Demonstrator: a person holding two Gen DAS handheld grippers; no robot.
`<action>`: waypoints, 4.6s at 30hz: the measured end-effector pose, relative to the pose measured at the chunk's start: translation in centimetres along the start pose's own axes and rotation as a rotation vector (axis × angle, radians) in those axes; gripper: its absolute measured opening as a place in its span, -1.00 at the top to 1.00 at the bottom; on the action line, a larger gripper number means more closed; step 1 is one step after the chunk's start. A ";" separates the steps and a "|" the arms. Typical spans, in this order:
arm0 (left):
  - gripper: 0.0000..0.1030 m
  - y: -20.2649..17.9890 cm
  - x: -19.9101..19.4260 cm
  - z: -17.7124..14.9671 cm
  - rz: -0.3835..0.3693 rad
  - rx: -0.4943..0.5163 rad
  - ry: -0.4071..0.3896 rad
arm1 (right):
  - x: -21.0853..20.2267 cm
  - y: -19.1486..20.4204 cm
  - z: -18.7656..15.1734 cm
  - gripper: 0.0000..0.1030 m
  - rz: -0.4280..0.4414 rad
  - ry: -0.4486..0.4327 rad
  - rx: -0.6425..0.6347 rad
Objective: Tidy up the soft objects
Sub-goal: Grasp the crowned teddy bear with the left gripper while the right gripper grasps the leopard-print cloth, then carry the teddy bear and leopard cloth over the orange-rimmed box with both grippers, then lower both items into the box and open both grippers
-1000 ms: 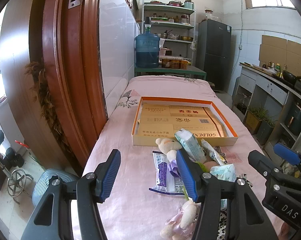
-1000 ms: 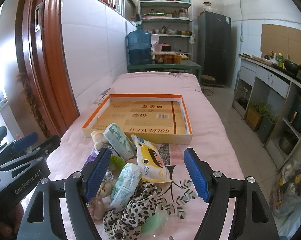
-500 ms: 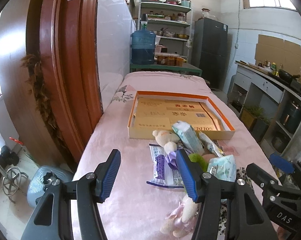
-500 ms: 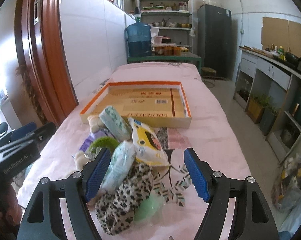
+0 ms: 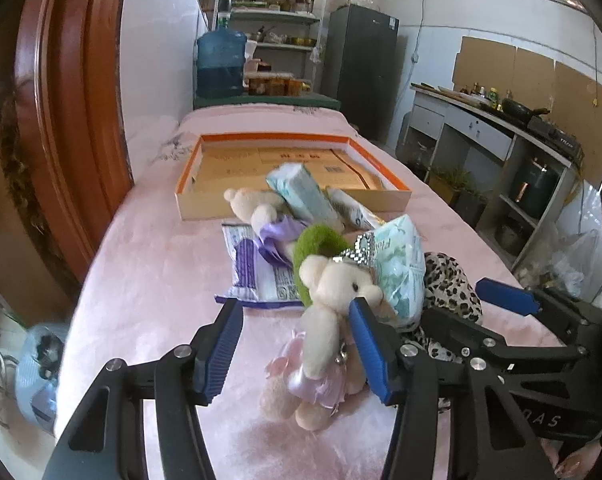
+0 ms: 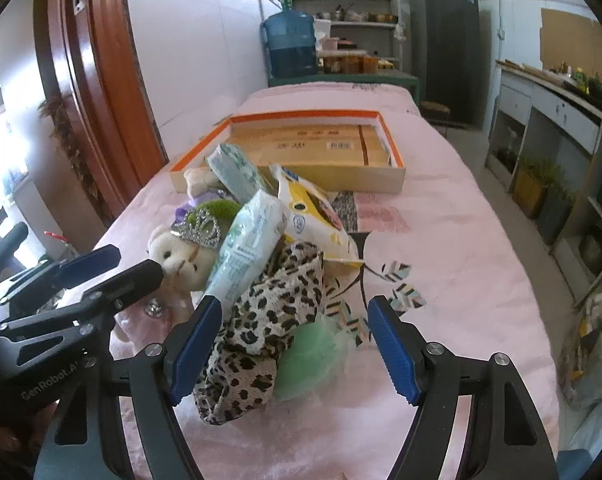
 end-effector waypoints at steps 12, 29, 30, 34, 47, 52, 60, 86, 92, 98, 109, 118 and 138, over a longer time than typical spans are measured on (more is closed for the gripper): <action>0.38 -0.8 1.8 -1.3 -0.125 -0.001 0.074 | 0.4 -0.5 -0.2 0.32 0.031 0.022 0.018; 0.43 1.5 -0.6 0.2 -0.135 -0.109 -0.019 | -4.0 -1.1 2.5 0.69 0.038 -0.138 0.002; 0.43 1.7 -0.7 0.3 -0.137 -0.114 -0.022 | -4.2 -1.1 2.8 0.69 0.037 -0.144 0.000; 0.43 2.0 -1.1 1.2 -0.128 -0.128 -0.034 | -5.2 -1.2 3.8 0.69 0.032 -0.173 -0.014; 0.44 3.0 -1.1 5.5 -0.073 -0.125 -0.076 | -7.0 -1.6 8.3 0.70 0.014 -0.253 -0.098; 0.44 4.0 -0.3 7.8 -0.043 -0.148 -0.093 | -7.0 -1.7 10.7 0.70 0.024 -0.287 -0.126; 0.44 4.6 2.0 11.4 -0.006 -0.164 -0.112 | -5.0 -2.7 14.8 0.70 0.080 -0.304 -0.119; 0.44 5.1 14.5 17.4 0.047 -0.227 -0.010 | 9.2 -8.3 22.1 0.69 0.224 -0.236 0.052; 0.44 5.4 17.6 15.9 0.032 -0.233 0.057 | 12.3 -9.8 20.8 0.69 0.229 -0.179 0.085; 0.44 5.4 19.1 15.4 0.019 -0.238 0.081 | 14.4 -10.7 20.0 0.69 0.225 -0.137 0.086; 0.44 5.3 20.1 14.9 0.023 -0.238 0.098 | 15.7 -11.4 19.4 0.68 0.211 -0.112 0.099; 0.44 5.4 20.9 14.8 0.010 -0.240 0.129 | 16.4 -11.5 19.1 0.64 0.191 -0.079 0.101; -0.03 5.6 18.9 15.4 -0.011 -0.204 0.023 | 16.7 -11.7 18.5 -0.08 0.174 -0.069 0.108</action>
Point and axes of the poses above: each gripper's, at about its wrist camera, not at the fingertips, and x roughly the way its jaws point, y to its left, z to its top, the point moved 4 cm from there along x, roughly the way its jaws point, and after that the axes turned 15 degrees about z, right-handed, at the moved point
